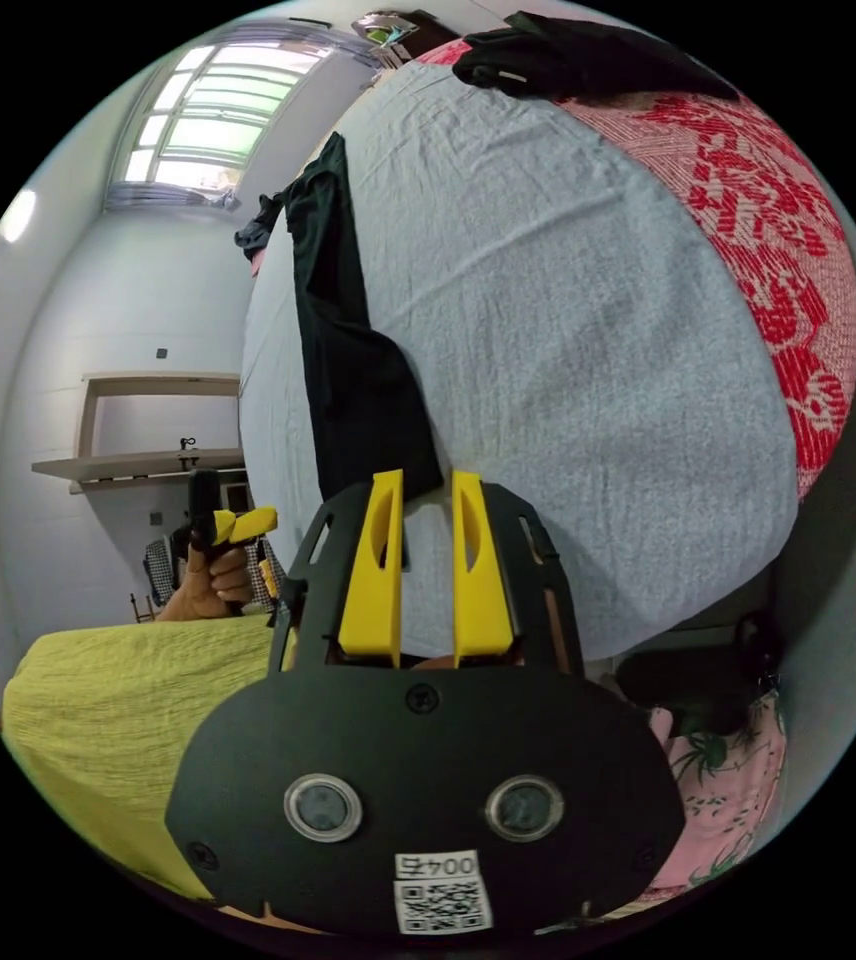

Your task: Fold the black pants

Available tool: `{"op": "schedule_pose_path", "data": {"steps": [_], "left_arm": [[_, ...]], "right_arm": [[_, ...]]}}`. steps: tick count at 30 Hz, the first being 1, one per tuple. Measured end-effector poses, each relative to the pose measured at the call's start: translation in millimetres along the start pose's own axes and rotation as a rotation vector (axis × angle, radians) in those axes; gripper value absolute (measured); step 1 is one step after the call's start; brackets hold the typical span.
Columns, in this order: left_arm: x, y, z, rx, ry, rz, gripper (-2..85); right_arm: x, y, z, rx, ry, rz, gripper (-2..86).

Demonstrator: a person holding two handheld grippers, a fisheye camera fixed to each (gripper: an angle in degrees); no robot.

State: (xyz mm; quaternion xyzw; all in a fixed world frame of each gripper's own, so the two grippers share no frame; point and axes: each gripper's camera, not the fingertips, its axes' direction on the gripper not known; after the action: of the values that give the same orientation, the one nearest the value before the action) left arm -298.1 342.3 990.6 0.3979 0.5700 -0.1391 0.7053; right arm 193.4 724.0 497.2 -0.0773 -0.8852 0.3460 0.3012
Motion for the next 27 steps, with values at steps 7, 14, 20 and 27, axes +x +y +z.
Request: {"op": "schedule_pose_path", "data": {"steps": [7, 14, 20, 27], "left_arm": [[-15, -5, -45, 0.052, 0.162, -0.127, 10.0], [-8, -8, -89, 0.096, 0.273, -0.16, 12.7], [-4, 5, -118, 0.193, 0.427, -0.162, 15.5], [17, 11, -137, 0.283, 0.555, -0.093, 18.1]], "right_arm": [[-1, 1, -7, 0.032, -0.201, 0.024, 2.3], [-78, 10, -43, 0.121, -0.389, -0.046, 1.0], [-120, 16, -49, 0.164, -0.503, -0.049, 0.9], [-159, 21, -32, 0.159, -0.582, -0.04, 0.8]]}}
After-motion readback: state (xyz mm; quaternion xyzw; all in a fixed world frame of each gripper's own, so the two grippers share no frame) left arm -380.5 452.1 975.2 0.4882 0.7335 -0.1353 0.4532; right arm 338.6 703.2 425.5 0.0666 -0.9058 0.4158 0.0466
